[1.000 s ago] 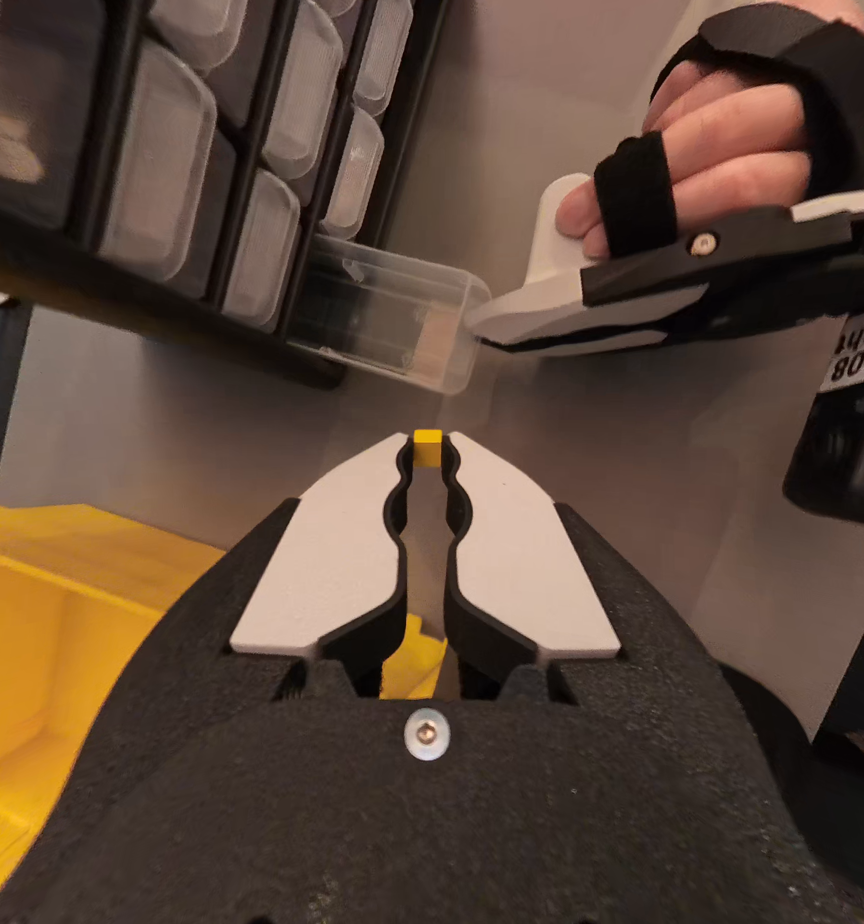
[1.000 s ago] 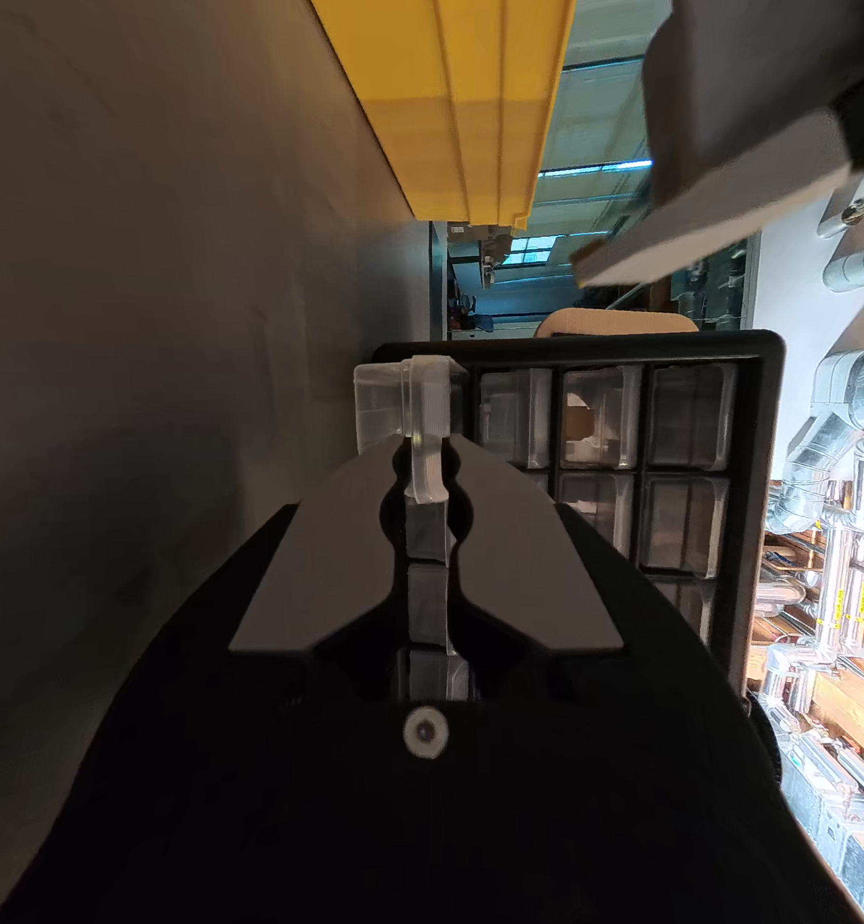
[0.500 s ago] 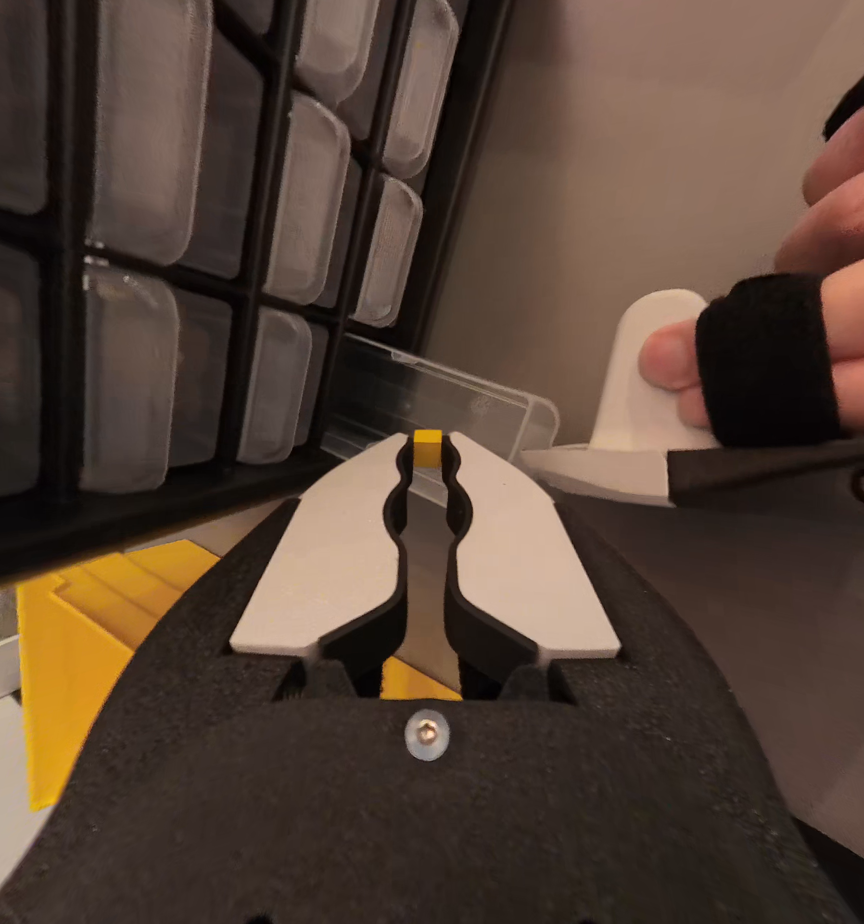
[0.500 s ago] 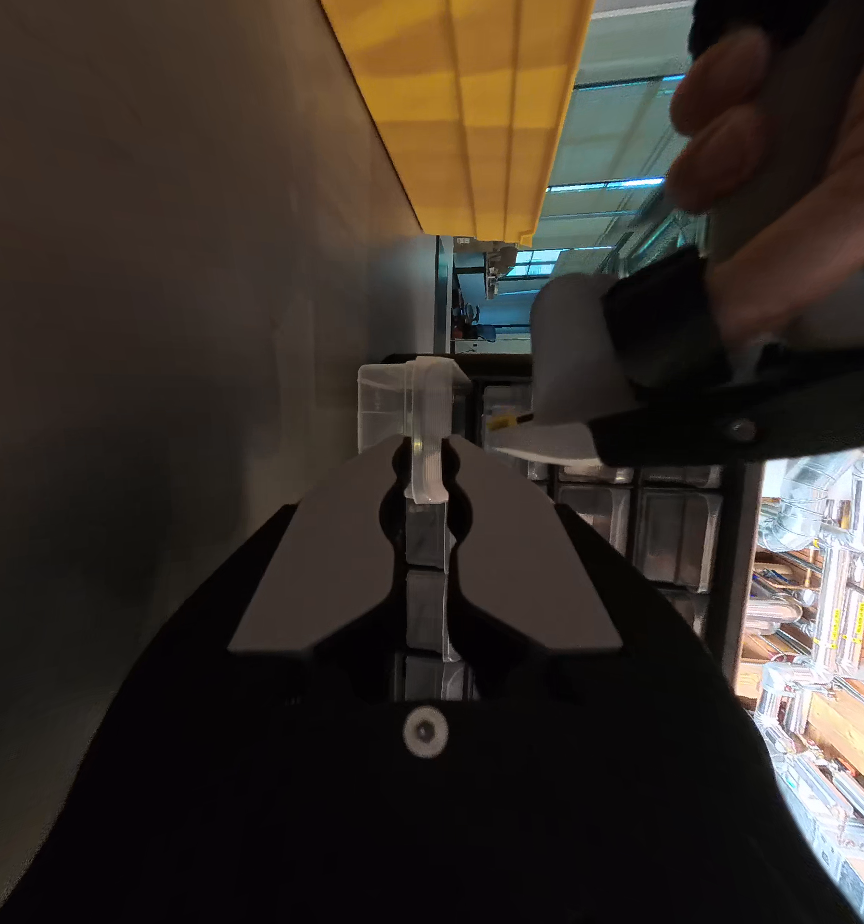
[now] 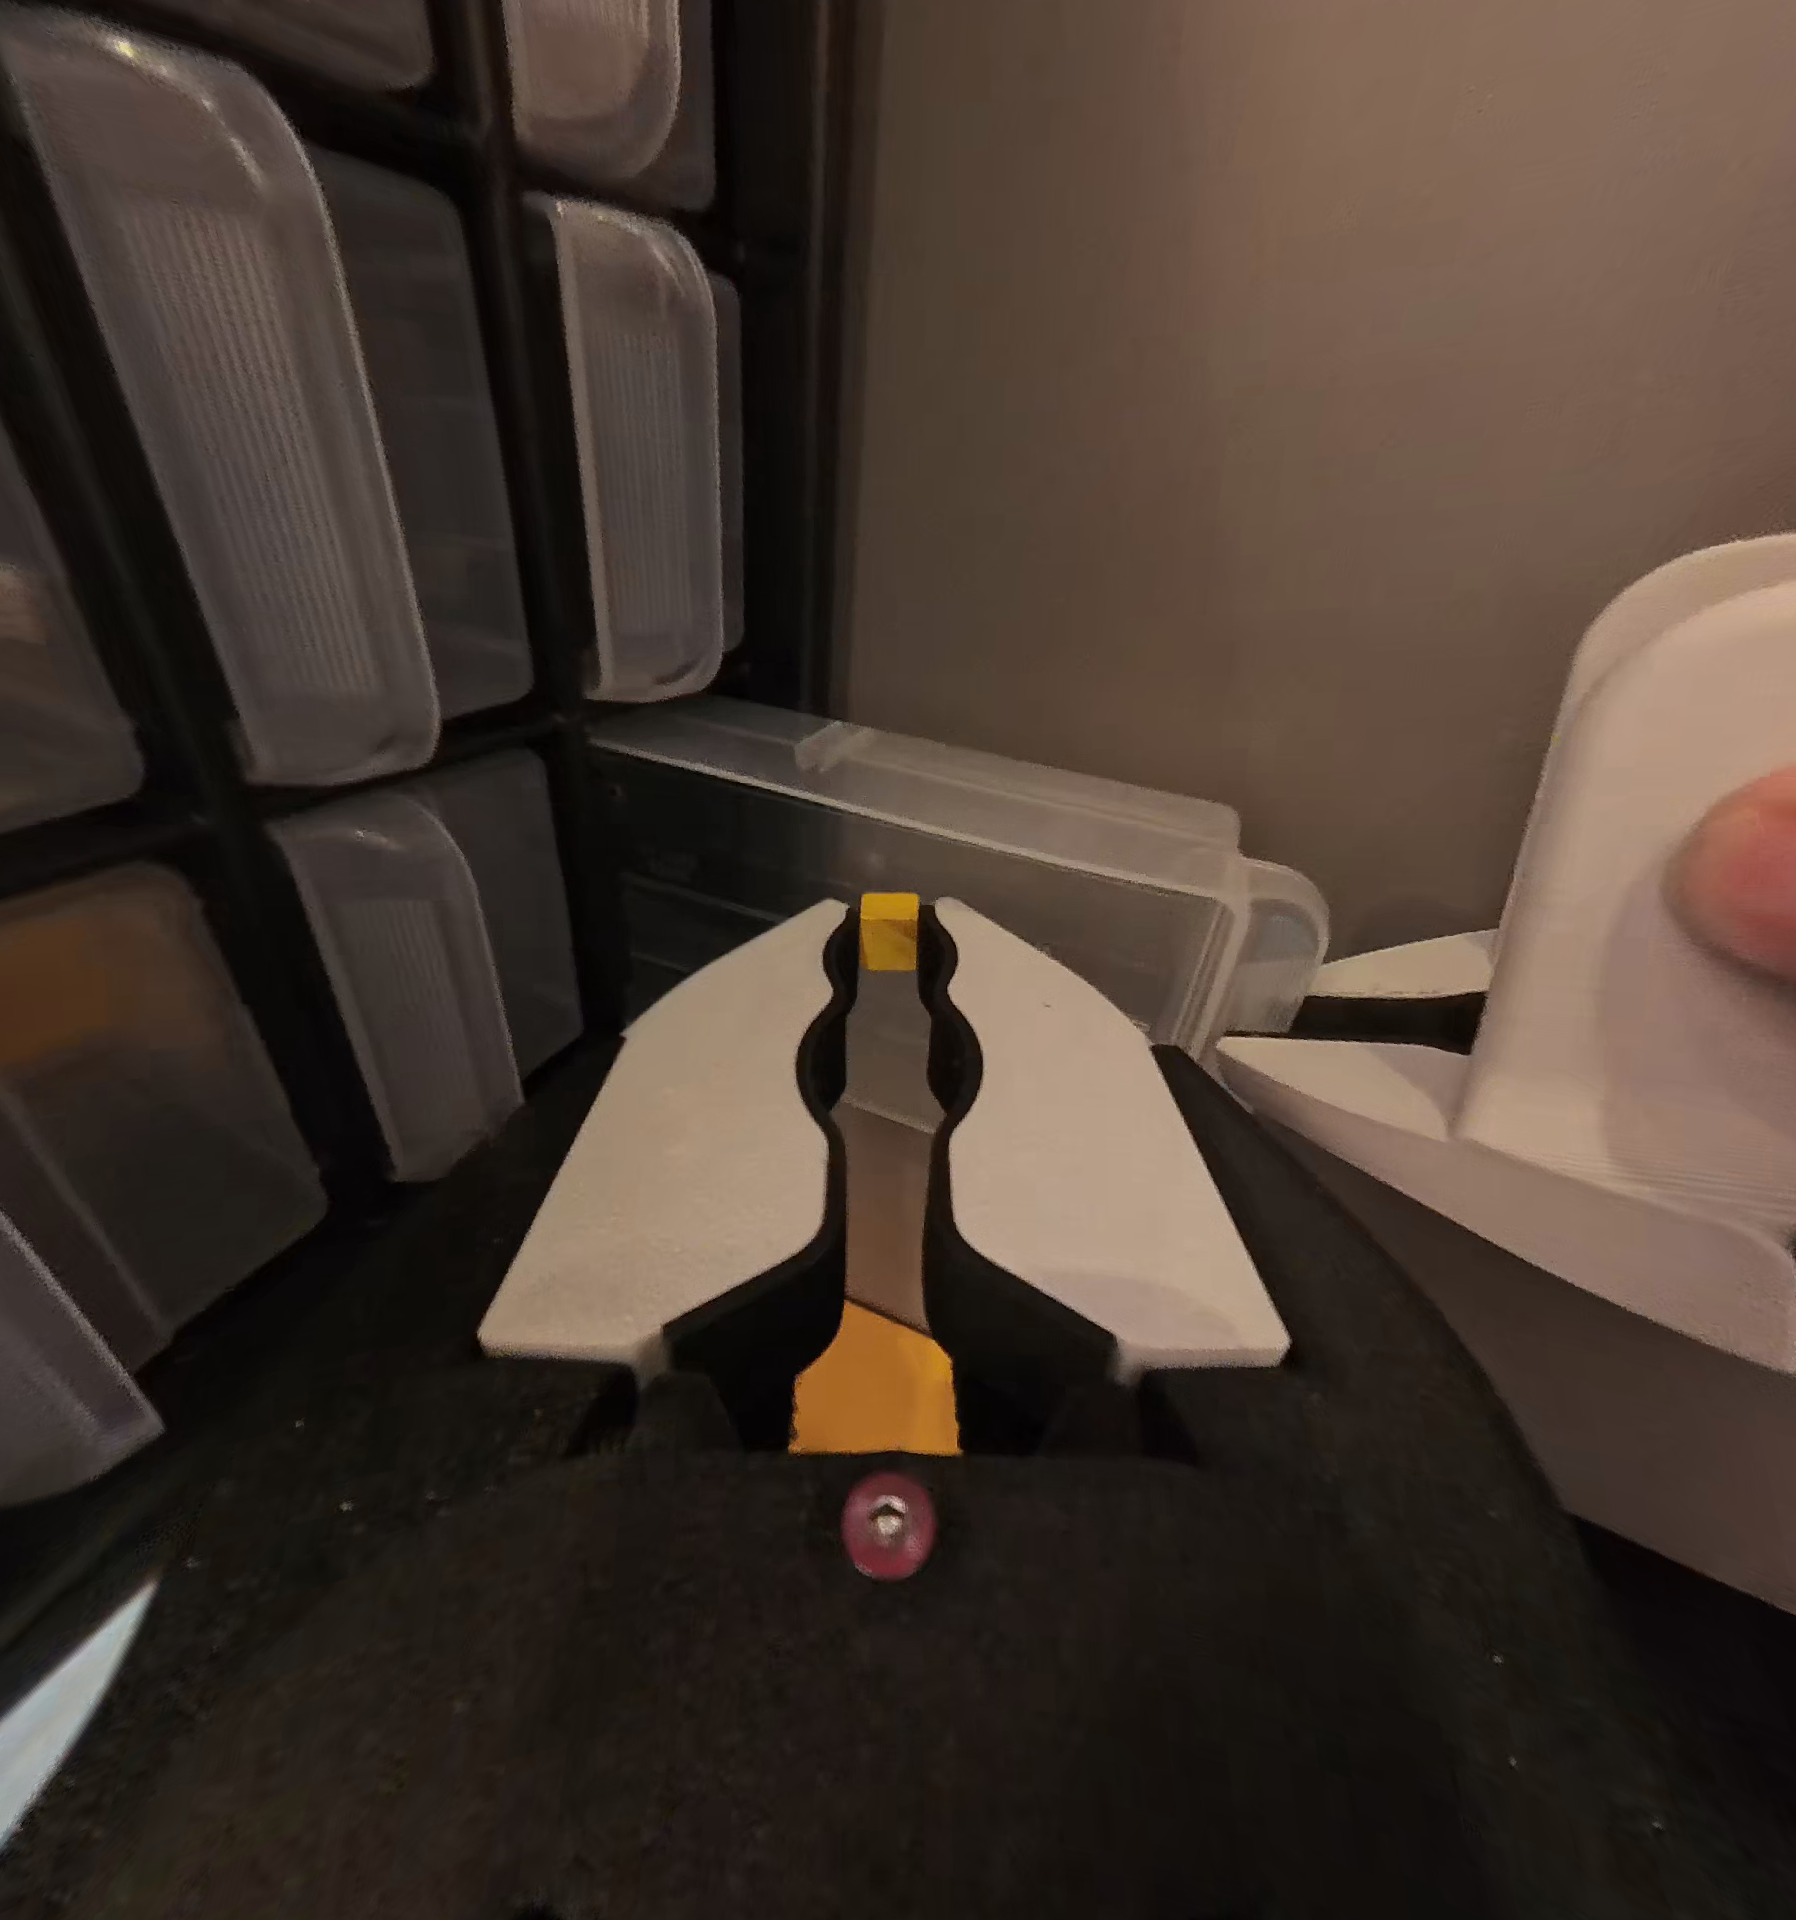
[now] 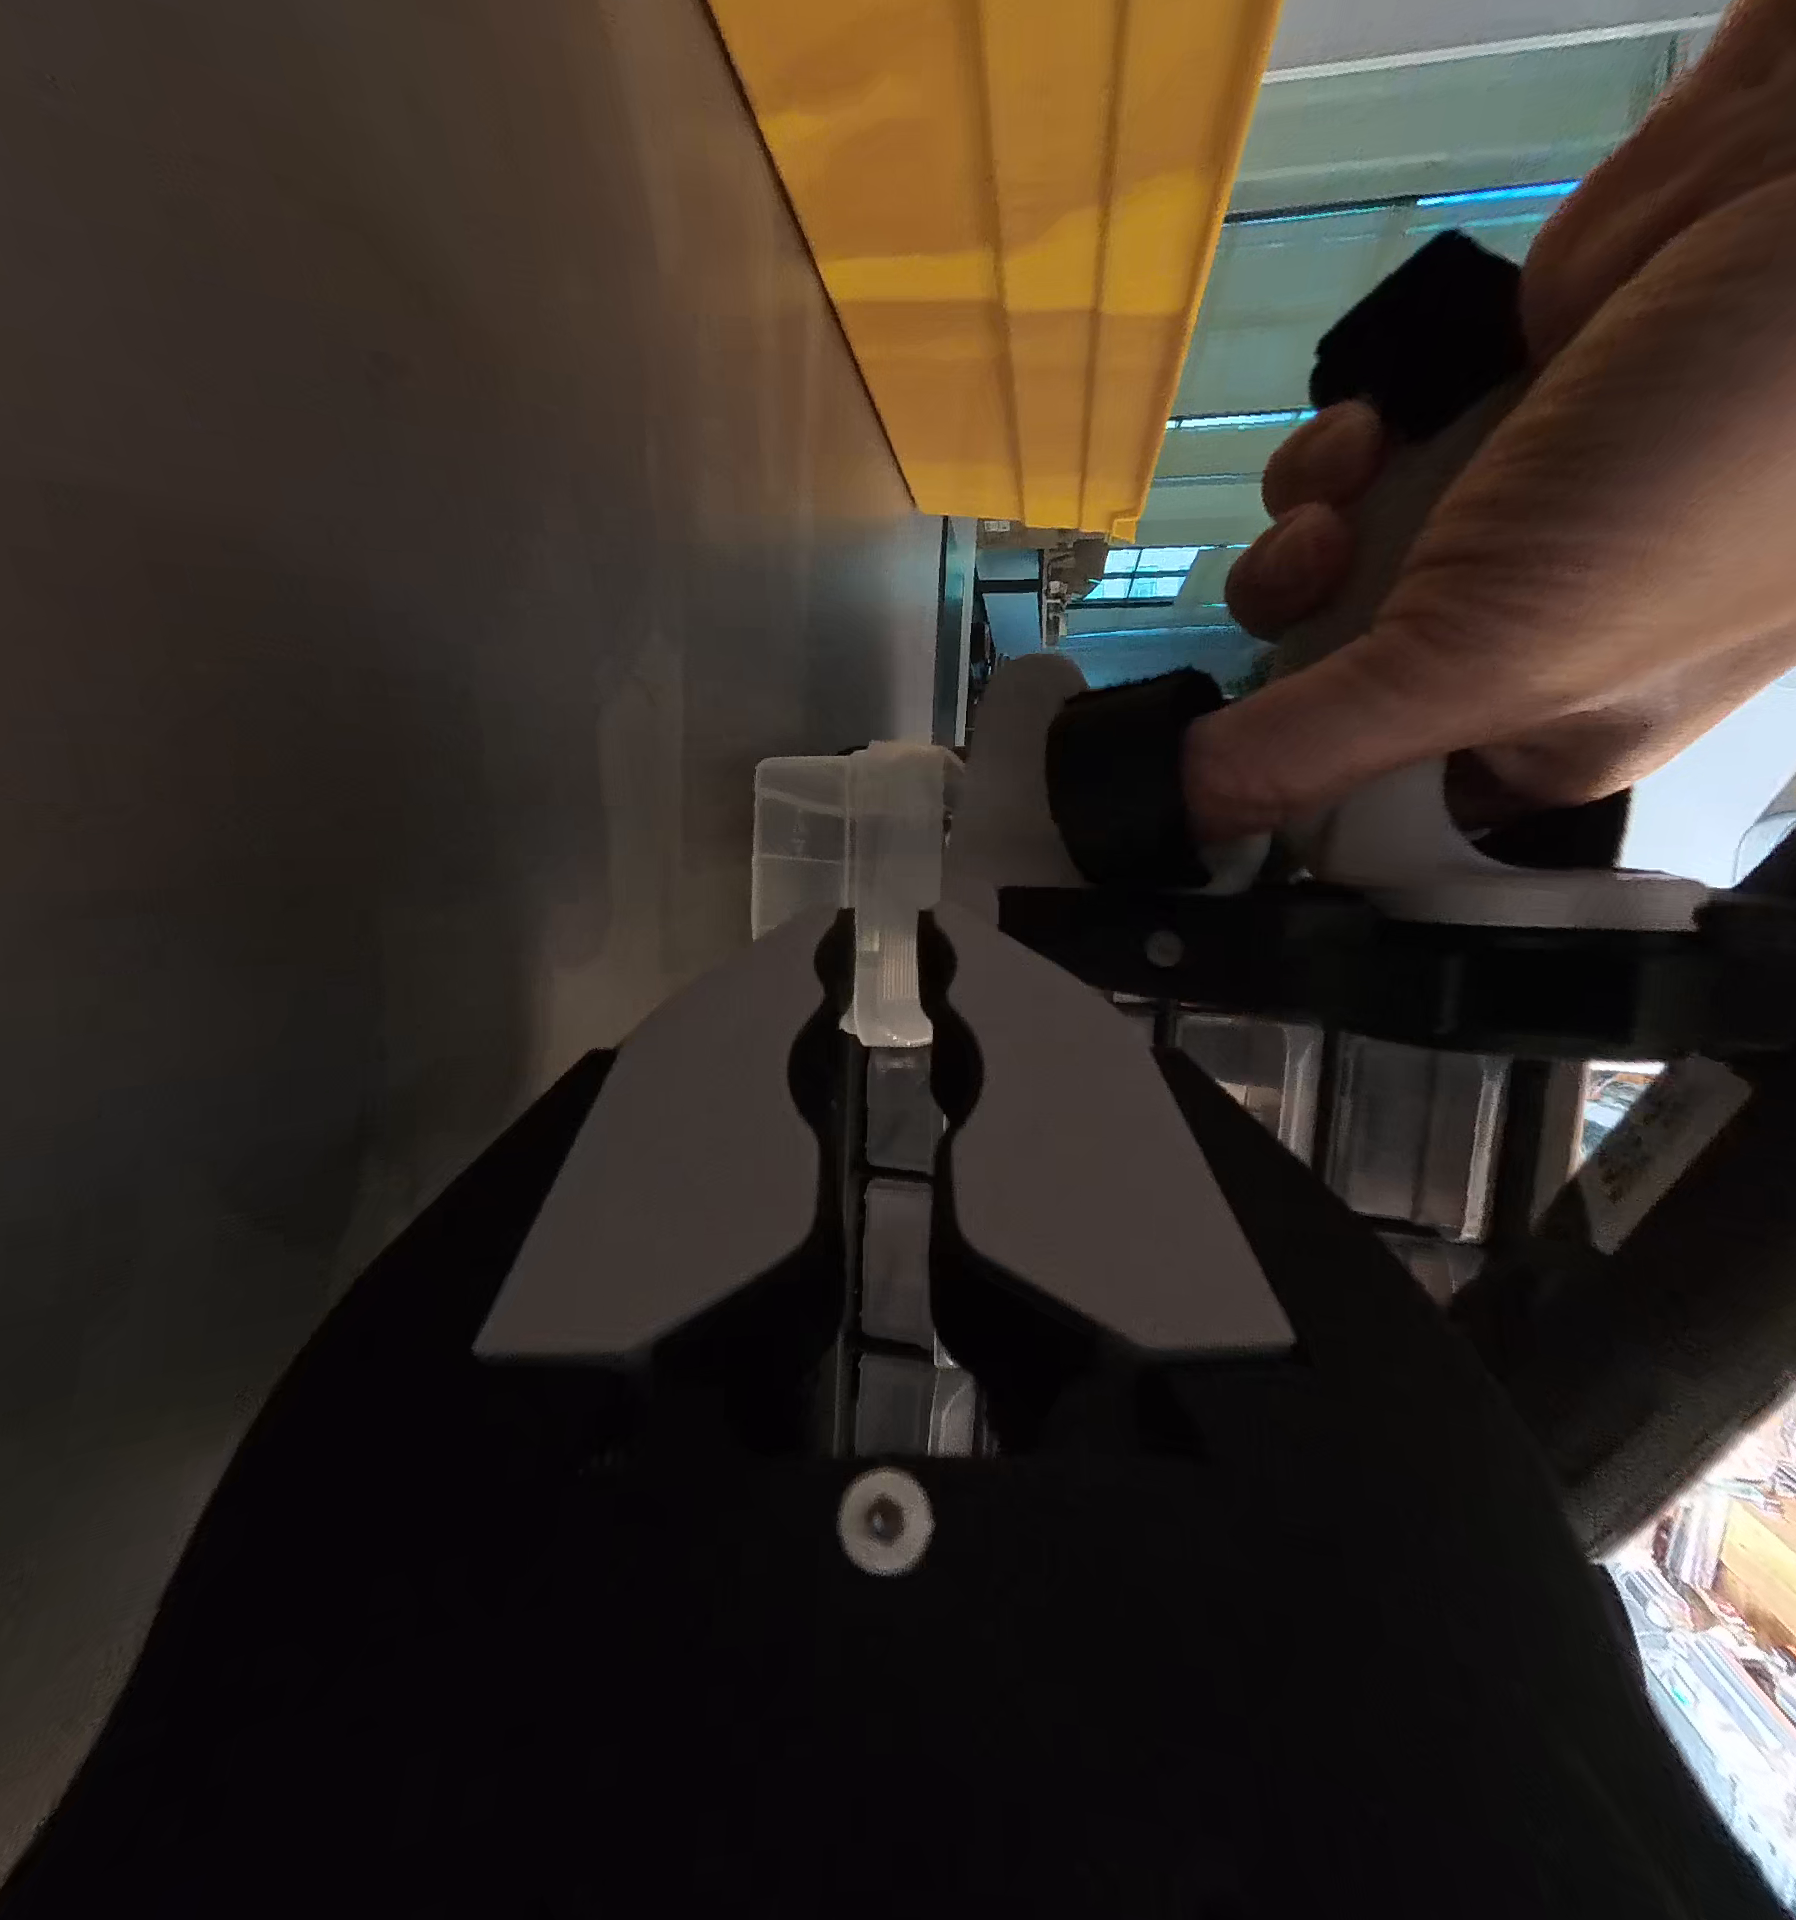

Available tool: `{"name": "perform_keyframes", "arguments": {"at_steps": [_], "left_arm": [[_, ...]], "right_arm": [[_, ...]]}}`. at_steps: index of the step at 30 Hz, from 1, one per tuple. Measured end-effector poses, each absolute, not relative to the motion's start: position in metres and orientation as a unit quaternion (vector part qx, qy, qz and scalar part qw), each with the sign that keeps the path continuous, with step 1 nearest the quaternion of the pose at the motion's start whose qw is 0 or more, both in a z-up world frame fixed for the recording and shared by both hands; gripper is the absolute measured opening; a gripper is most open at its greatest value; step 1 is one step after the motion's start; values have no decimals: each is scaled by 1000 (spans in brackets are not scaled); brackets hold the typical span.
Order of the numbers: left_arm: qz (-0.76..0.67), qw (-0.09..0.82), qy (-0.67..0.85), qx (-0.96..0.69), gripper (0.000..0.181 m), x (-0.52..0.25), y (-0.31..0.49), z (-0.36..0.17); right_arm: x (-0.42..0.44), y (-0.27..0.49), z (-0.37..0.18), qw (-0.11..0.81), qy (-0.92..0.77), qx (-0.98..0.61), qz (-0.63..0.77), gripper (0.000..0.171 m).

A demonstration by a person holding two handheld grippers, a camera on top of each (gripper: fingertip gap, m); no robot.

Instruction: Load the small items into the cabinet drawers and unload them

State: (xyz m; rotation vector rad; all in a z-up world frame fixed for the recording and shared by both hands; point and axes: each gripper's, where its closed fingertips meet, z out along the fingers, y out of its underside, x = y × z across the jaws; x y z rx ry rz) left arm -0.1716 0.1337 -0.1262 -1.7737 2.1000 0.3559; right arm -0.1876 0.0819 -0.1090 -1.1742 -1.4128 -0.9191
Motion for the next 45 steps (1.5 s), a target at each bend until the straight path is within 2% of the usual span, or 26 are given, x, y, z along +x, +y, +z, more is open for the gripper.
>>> {"name": "perform_keyframes", "arguments": {"at_steps": [8,15,19,28,33,36,41,45], "left_arm": [[126,106,763,-625,10,-175,130,-134],[139,80,756,-635,11,-177,132,-136],[133,91,748,-643,20,-177,135,-132],[47,214,703,-677,16,-196,113,-76],[44,300,635,-710,14,-242,120,-28],[31,319,605,-729,13,-276,127,-14],[68,256,513,-816,17,-360,161,-22],[70,135,463,-873,26,-414,164,-58]], "right_arm": [[-189,81,-110,516,-592,-489,-380,12],[-189,81,-110,515,-594,-489,-378,12],[-189,80,-110,514,-594,-490,-377,13],[-190,82,-110,521,-588,-491,-376,13],[-181,95,-107,522,-563,-507,-391,12],[-175,107,-106,522,-550,-508,-409,12],[-168,134,-105,517,-523,-534,-417,12],[-164,152,-104,516,-510,-540,-426,12]]}}
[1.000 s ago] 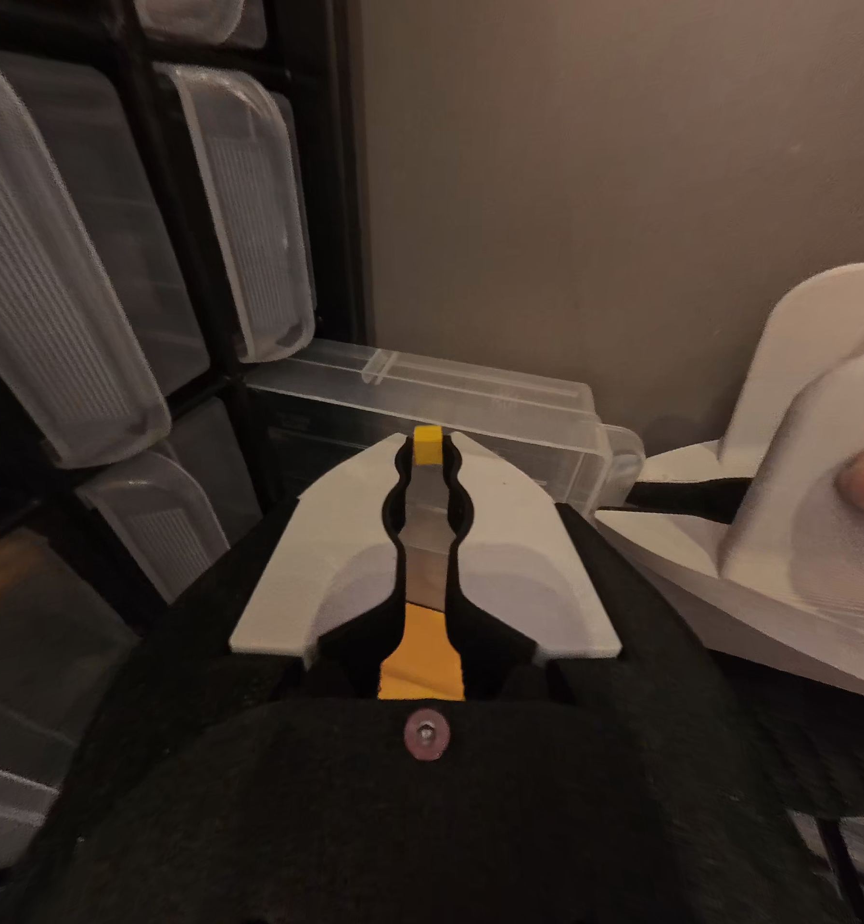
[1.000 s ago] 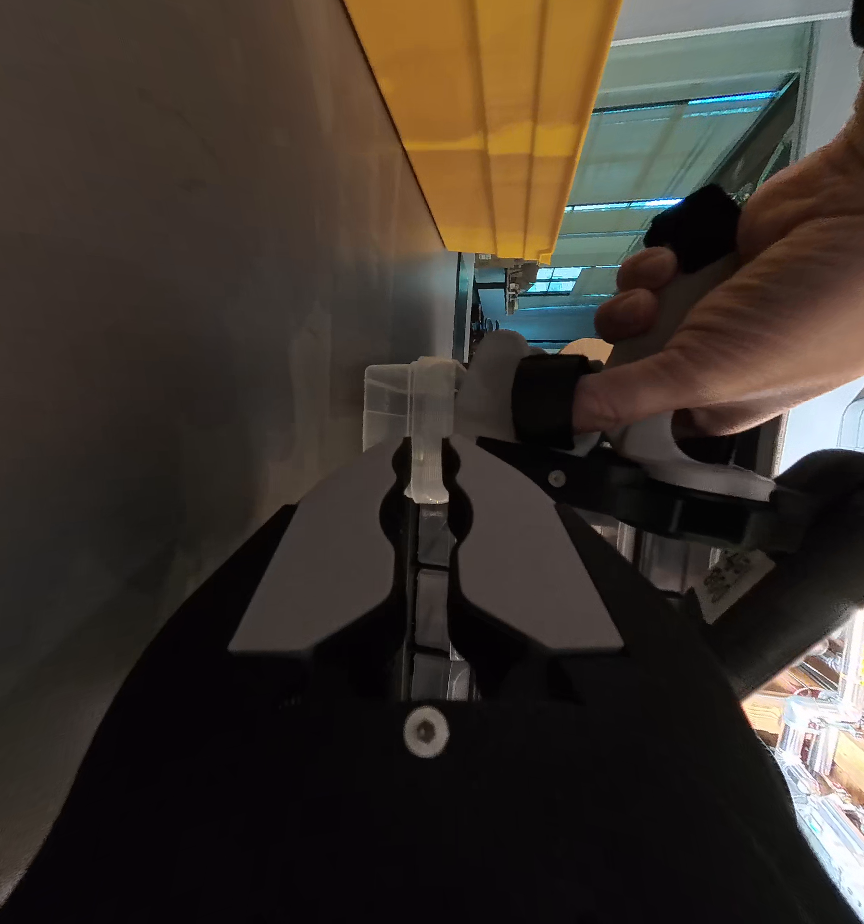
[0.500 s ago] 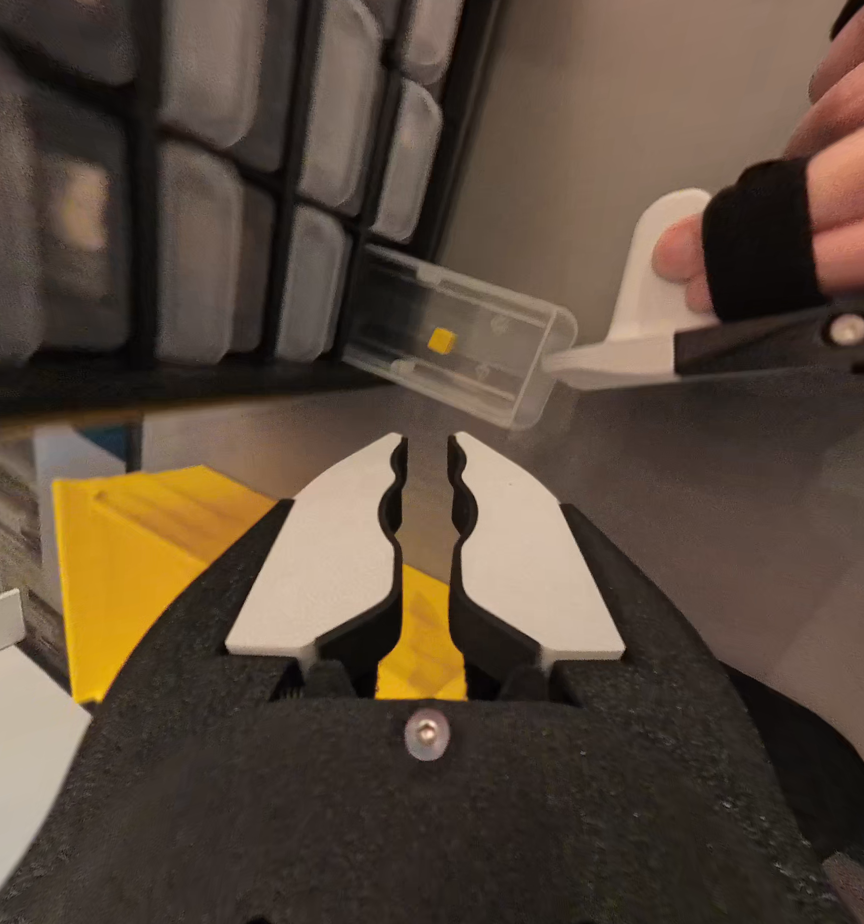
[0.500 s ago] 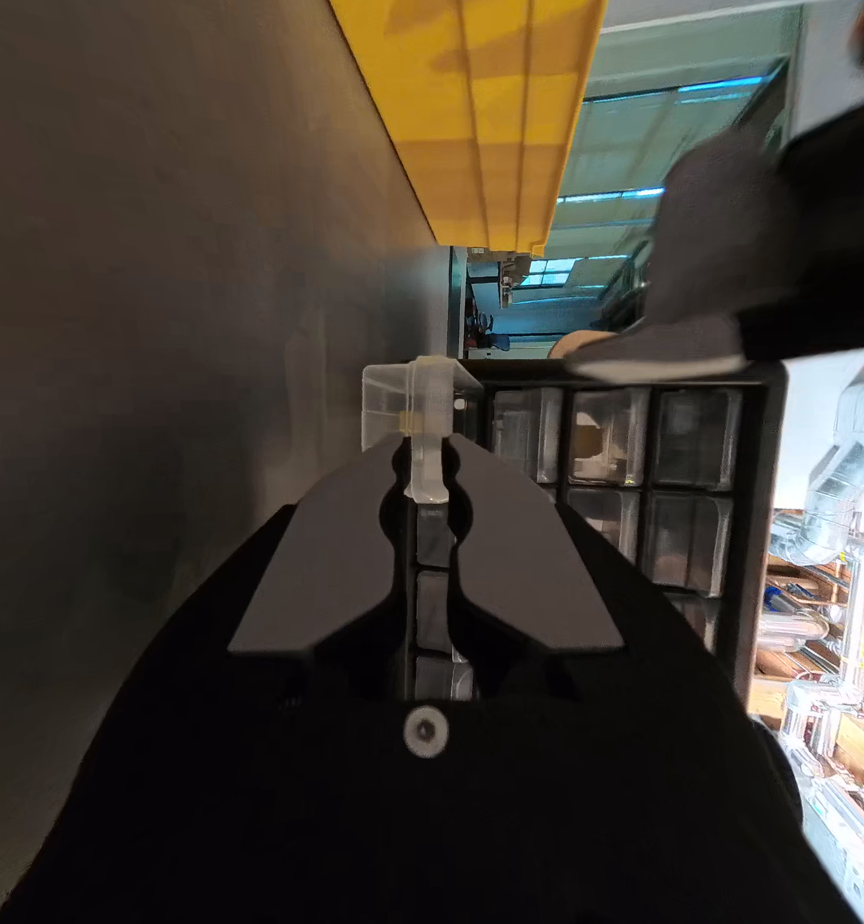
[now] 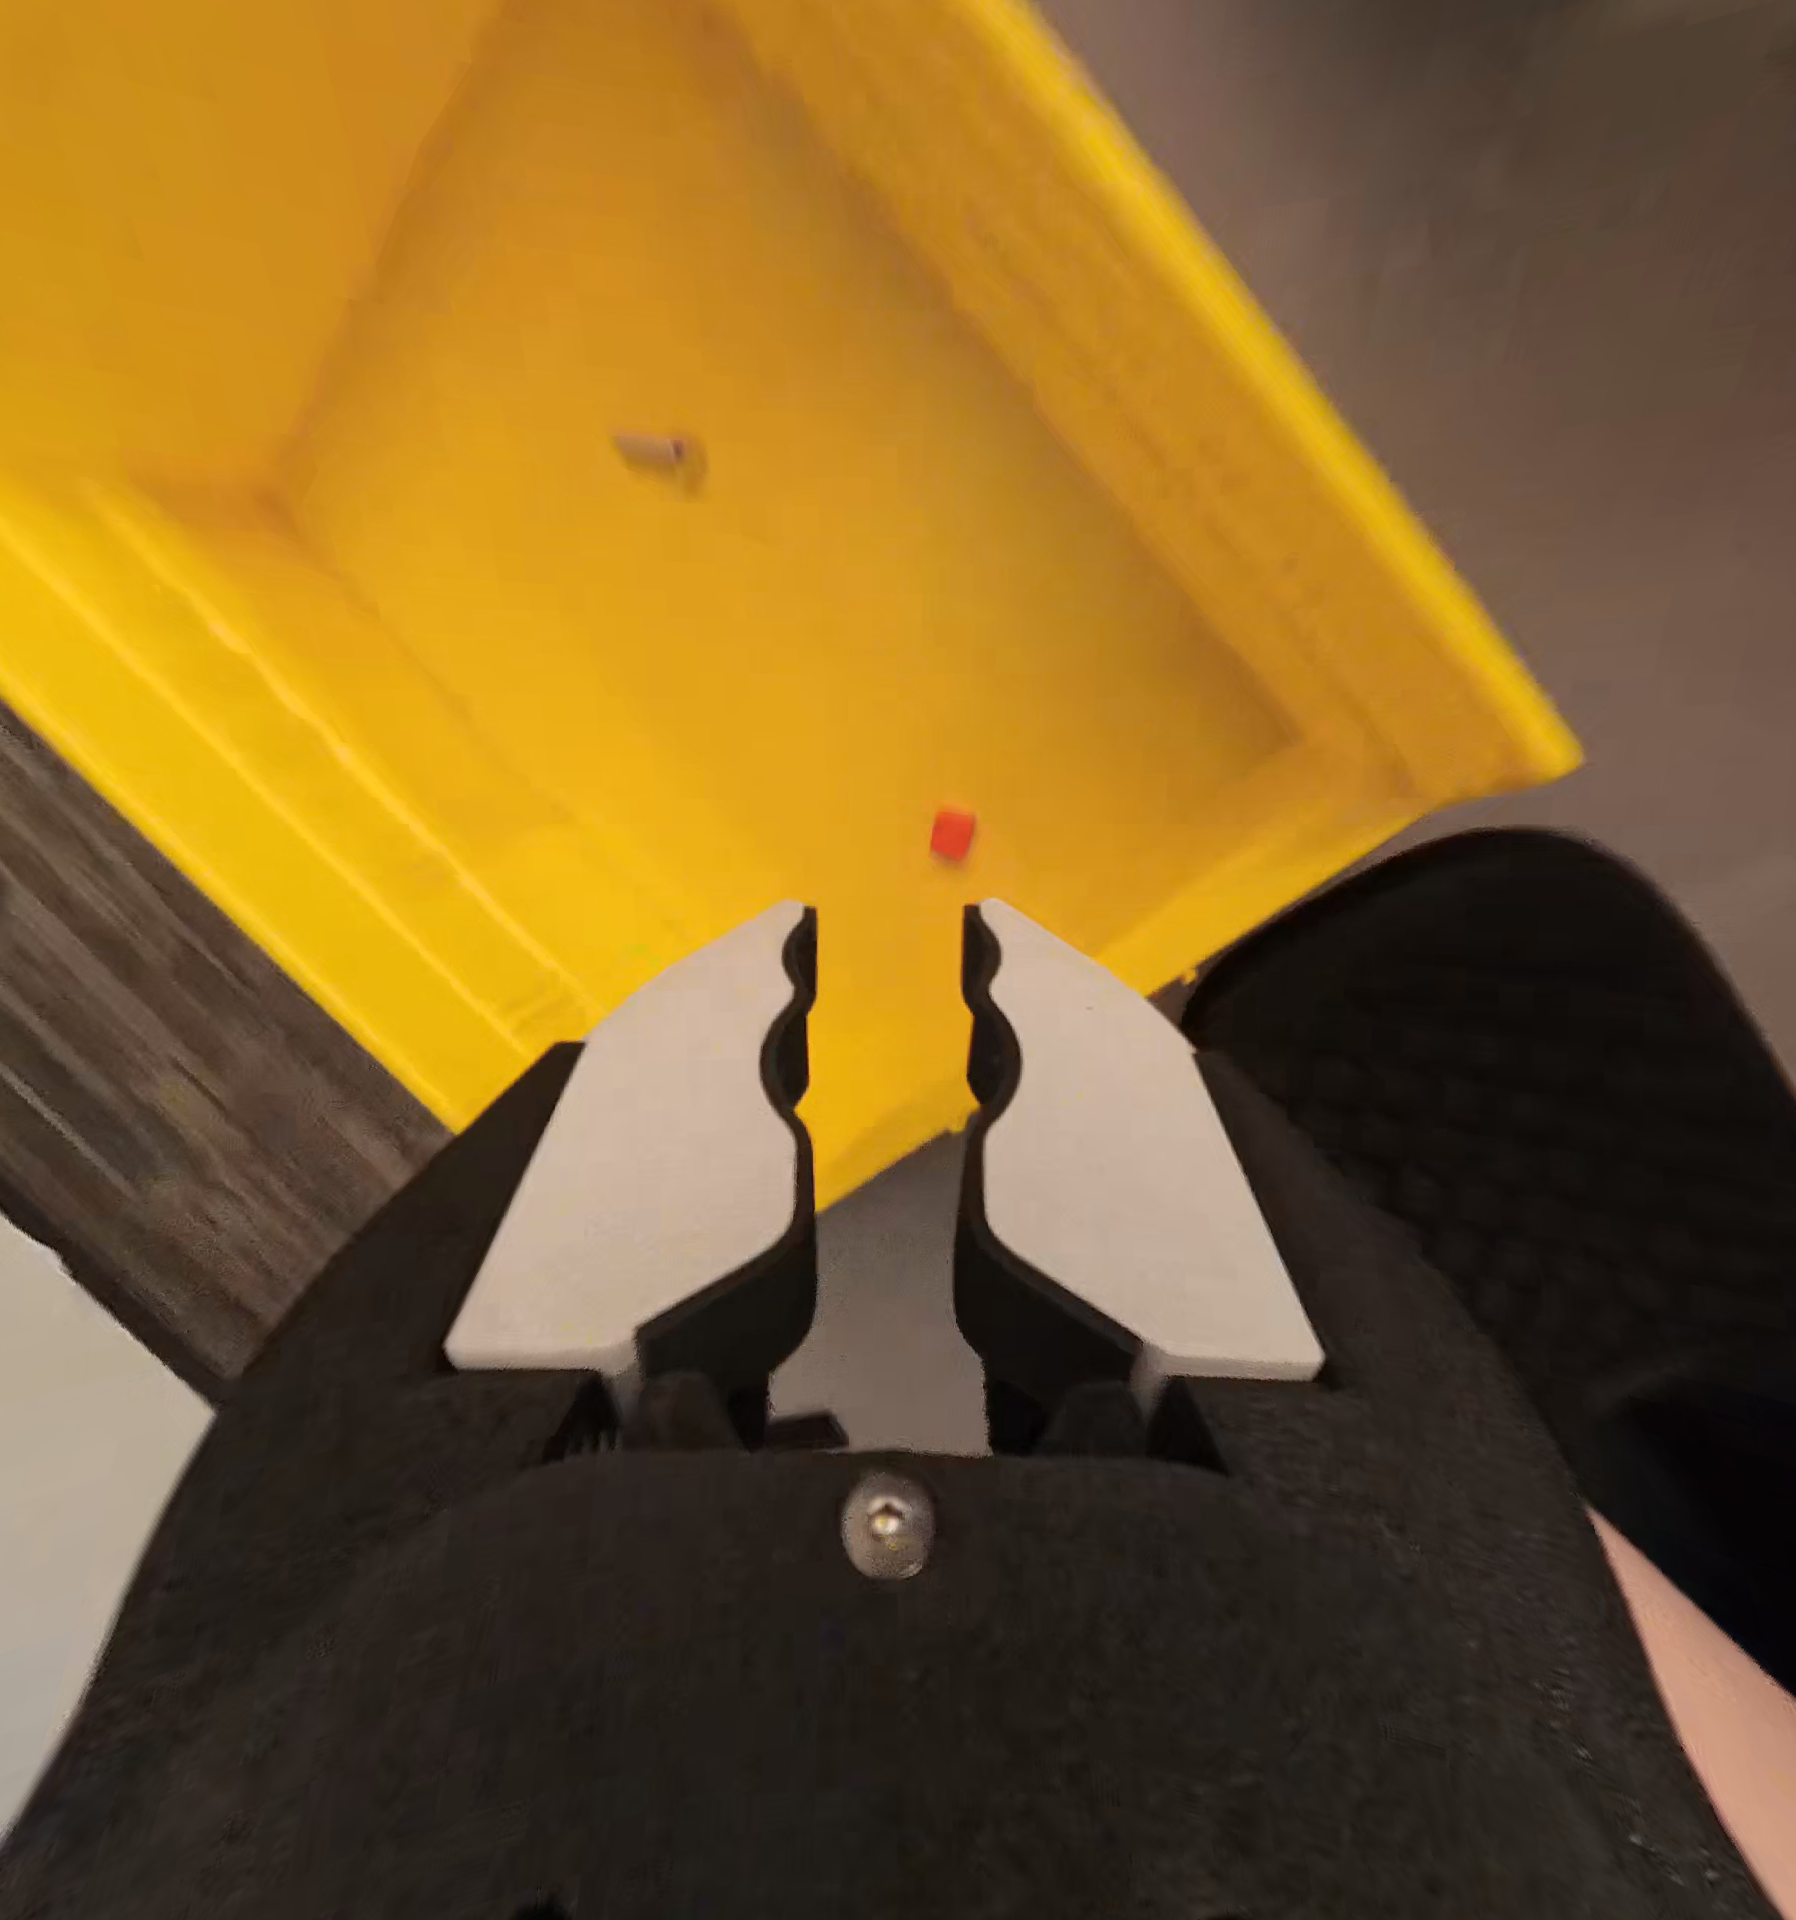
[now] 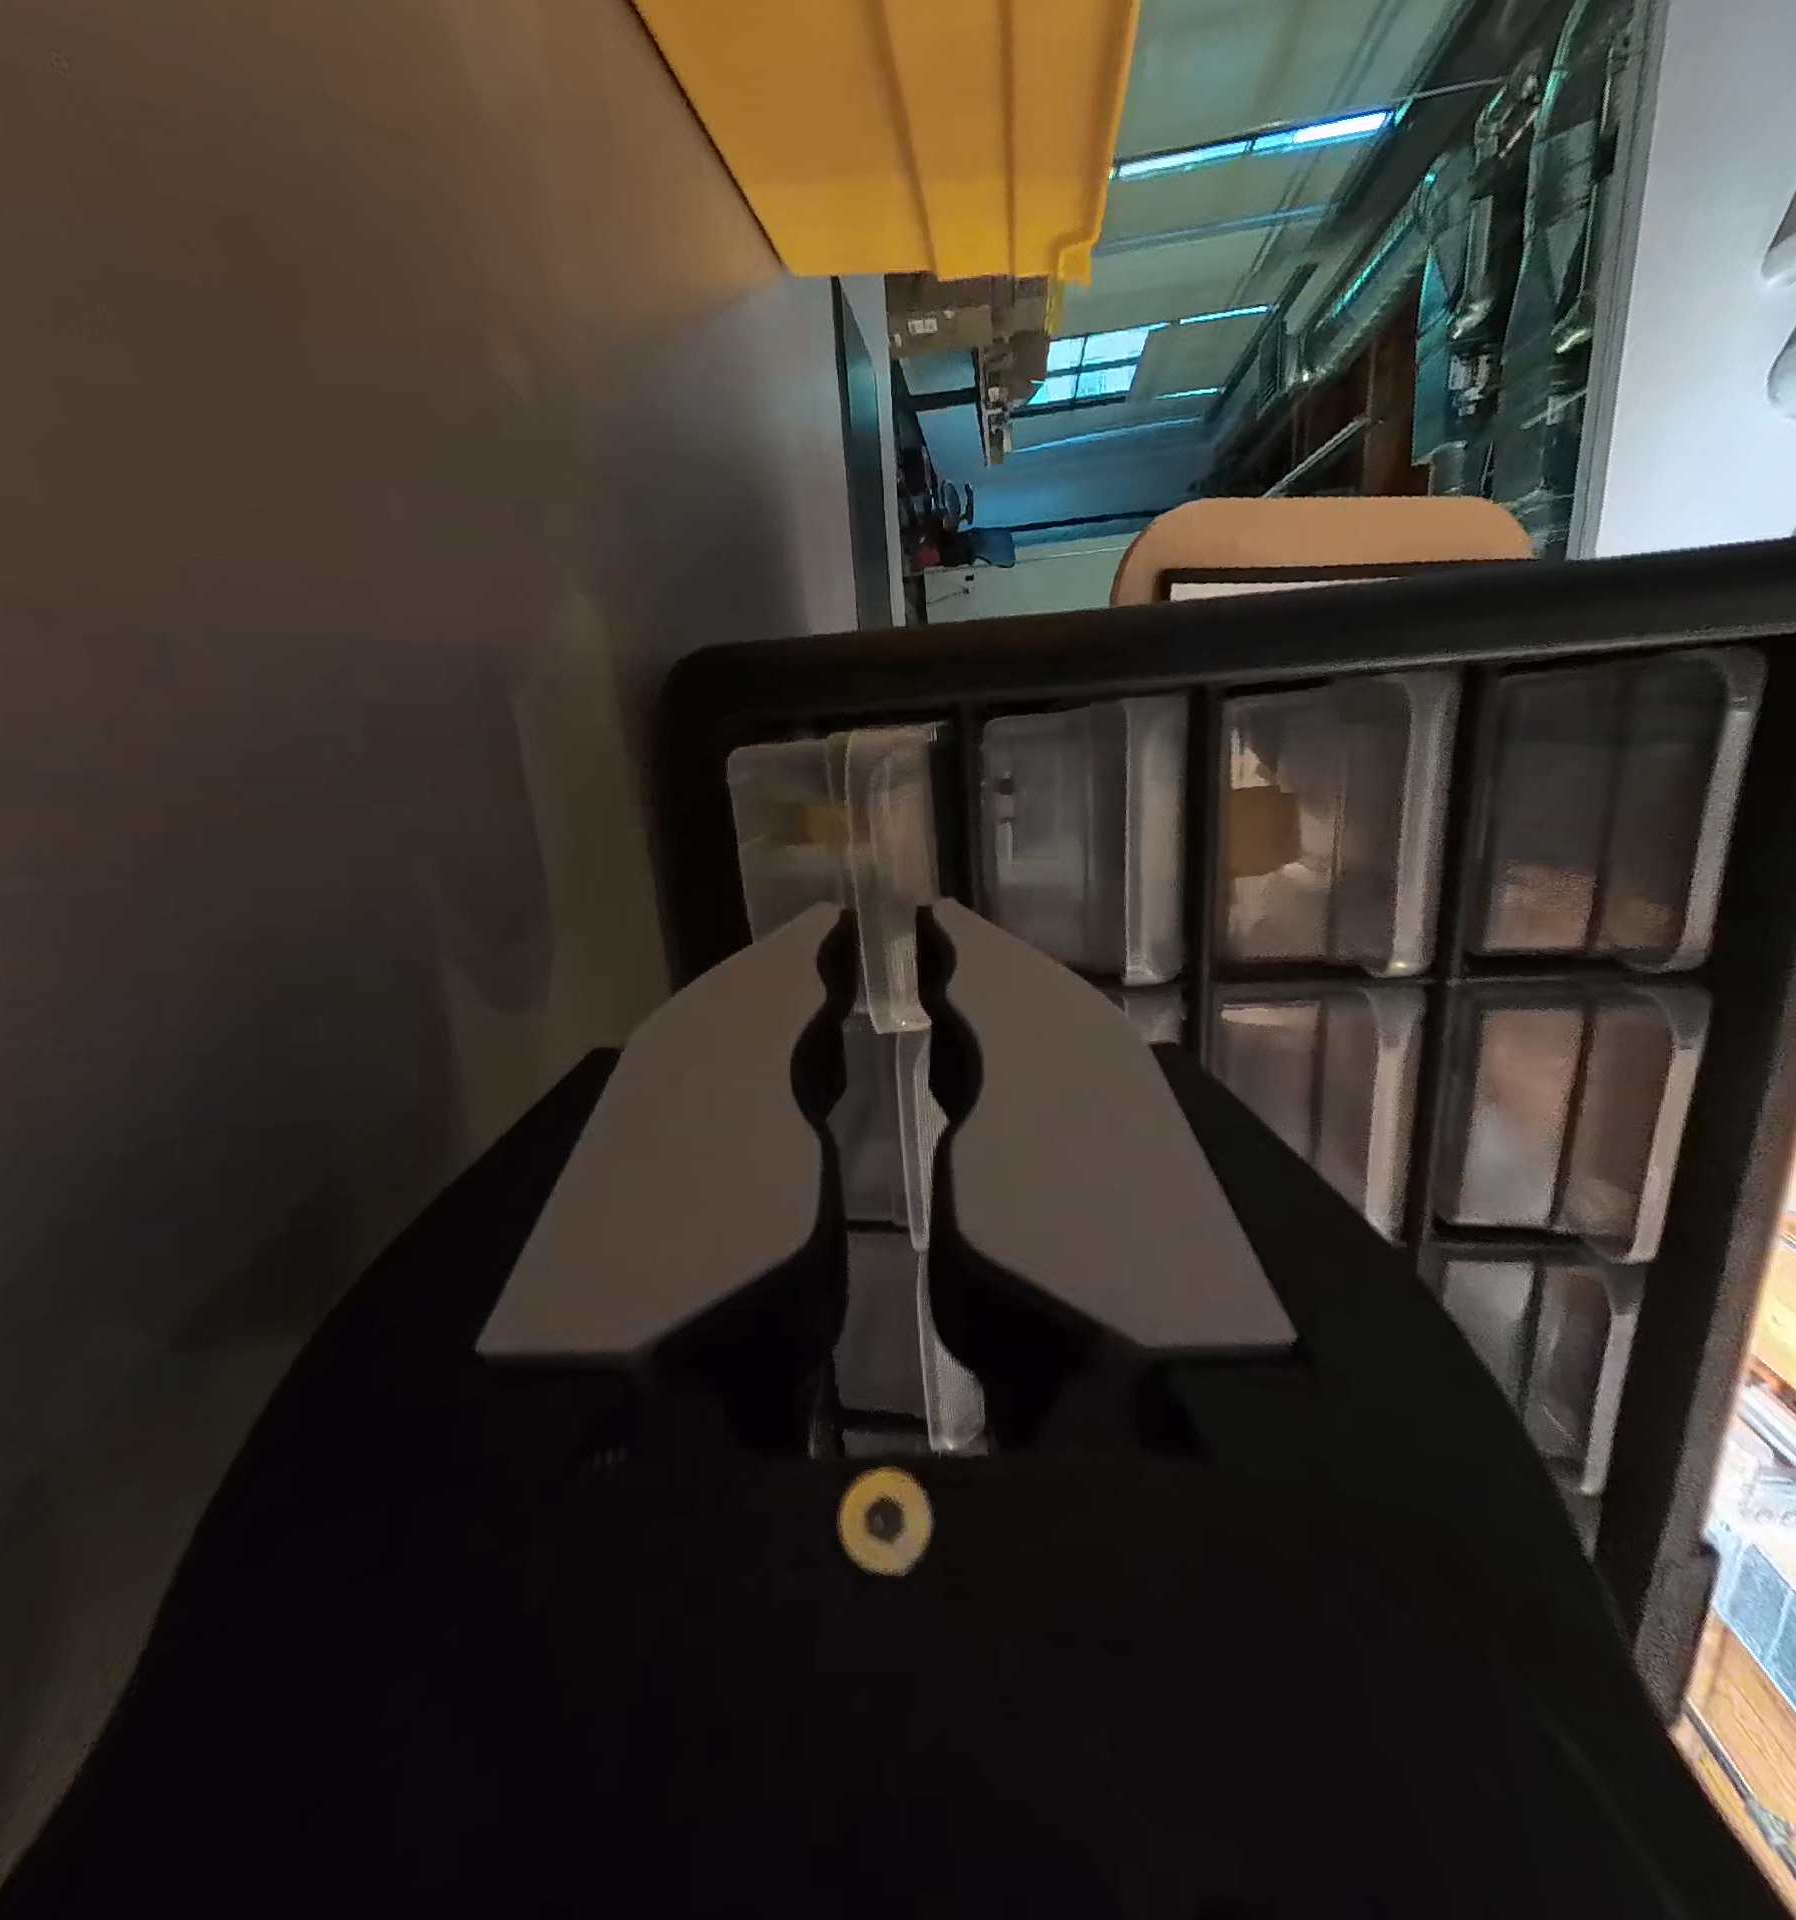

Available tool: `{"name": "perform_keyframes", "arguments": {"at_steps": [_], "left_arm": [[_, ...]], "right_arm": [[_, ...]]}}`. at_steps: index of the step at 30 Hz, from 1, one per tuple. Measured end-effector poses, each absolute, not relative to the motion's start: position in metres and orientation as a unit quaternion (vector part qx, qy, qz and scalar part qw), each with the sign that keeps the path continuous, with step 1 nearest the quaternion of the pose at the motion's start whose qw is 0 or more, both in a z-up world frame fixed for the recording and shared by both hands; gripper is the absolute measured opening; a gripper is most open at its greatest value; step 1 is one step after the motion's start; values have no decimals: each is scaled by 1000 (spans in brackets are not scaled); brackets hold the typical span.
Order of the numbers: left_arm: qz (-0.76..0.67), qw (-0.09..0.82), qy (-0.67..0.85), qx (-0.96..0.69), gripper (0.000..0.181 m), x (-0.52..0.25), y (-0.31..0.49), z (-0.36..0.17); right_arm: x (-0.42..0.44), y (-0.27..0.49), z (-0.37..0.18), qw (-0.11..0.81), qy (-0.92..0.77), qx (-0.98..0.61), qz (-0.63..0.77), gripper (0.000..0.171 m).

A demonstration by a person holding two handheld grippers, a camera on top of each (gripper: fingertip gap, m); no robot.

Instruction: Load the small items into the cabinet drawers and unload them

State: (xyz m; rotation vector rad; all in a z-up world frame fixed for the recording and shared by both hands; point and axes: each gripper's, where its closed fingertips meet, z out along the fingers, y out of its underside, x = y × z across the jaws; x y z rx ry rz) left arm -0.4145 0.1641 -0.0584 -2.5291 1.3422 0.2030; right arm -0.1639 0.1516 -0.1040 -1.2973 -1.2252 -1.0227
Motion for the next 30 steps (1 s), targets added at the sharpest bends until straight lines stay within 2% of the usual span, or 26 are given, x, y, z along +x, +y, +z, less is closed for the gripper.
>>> {"name": "perform_keyframes", "arguments": {"at_steps": [3,4,9,14,22,30], "left_arm": [[73,56,462,-882,32,-434,158,-86],[82,38,459,-884,29,-439,159,-93],[65,-16,435,-898,29,-441,163,-116],[35,-30,472,-880,31,-429,163,-128],[25,-47,494,-868,26,-425,166,-142],[48,-73,495,-865,18,-432,168,-154]], "right_arm": [[-162,163,-103,514,-503,-545,-430,12],[-162,167,-103,513,-502,-546,-432,12],[-163,174,-102,515,-499,-543,-437,13],[-163,168,-96,531,-496,-530,-437,25],[-146,139,-90,540,-483,-555,-408,25],[-119,142,-91,530,-457,-586,-409,25]]}}
